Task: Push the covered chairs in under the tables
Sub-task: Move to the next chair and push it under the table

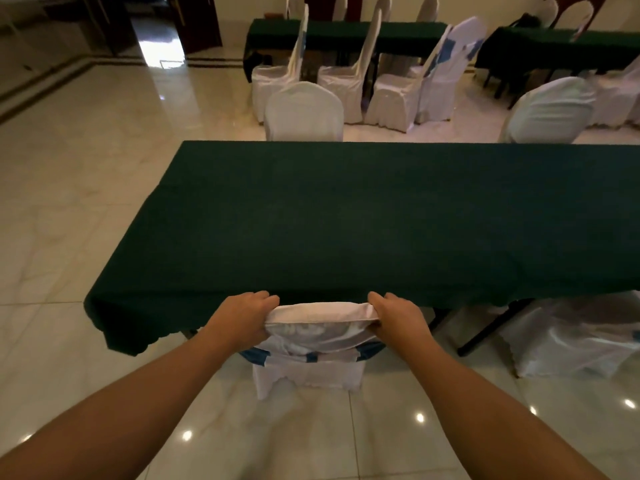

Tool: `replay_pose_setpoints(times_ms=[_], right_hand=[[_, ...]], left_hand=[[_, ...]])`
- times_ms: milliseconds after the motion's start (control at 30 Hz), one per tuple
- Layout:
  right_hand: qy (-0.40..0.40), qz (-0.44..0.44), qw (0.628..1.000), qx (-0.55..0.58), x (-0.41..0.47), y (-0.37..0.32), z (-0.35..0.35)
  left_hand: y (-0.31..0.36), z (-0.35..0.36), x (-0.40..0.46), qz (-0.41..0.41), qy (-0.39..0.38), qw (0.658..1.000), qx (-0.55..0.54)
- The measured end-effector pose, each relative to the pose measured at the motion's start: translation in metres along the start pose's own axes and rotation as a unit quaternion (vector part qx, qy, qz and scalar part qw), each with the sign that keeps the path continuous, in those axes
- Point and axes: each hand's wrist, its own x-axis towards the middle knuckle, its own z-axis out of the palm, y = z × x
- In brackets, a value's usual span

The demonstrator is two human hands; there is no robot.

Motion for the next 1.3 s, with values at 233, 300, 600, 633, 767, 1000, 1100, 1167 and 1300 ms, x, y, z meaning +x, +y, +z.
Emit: replay_pose_setpoints(times_ms=[233,300,600,633,767,1000,1100,1167,1300], right_hand=[[-0.029,0.017,0.999,-0.009,0.009,-0.024,0.011],[-0.033,0.024,0.999,-0.006,0.008,-0.028,0.015],[-0.047,0.015,0.999,-0.017,0.012,-0.023,0.014],[-0.052,0.011,0.998,-0.020,0.013,-0.023,0.012],[-0.084,-0.007,0.996,-0.012,0.016,-0.025,-0.001],[-0.092,-0.074,0.991,0.070,0.013,-0.048,-0.020],[-0.090,-0.079,0.992,0.048,0.012,-0.048,-0.020],[-0.079,-0.080,0.993,0.031,0.010,-0.046,-0.018],[-0.064,-0.075,0.995,0.028,0.010,-0.048,-0.017]], left_hand=[[-0.025,0.009,-0.004,-0.010,-0.001,1.000,-0.008],[-0.028,0.017,-0.007,-0.024,0.002,1.000,-0.016],[-0.030,0.024,-0.017,-0.063,0.003,0.993,-0.097],[-0.029,0.025,-0.019,-0.070,-0.001,0.991,-0.115],[-0.031,0.025,-0.024,-0.104,0.020,0.979,-0.172],[-0.041,0.032,-0.032,-0.129,0.061,0.974,-0.177],[-0.043,0.030,-0.035,-0.150,0.069,0.969,-0.183],[-0.044,0.030,-0.037,-0.157,0.070,0.967,-0.190],[-0.040,0.028,-0.040,-0.167,0.070,0.960,-0.214]])
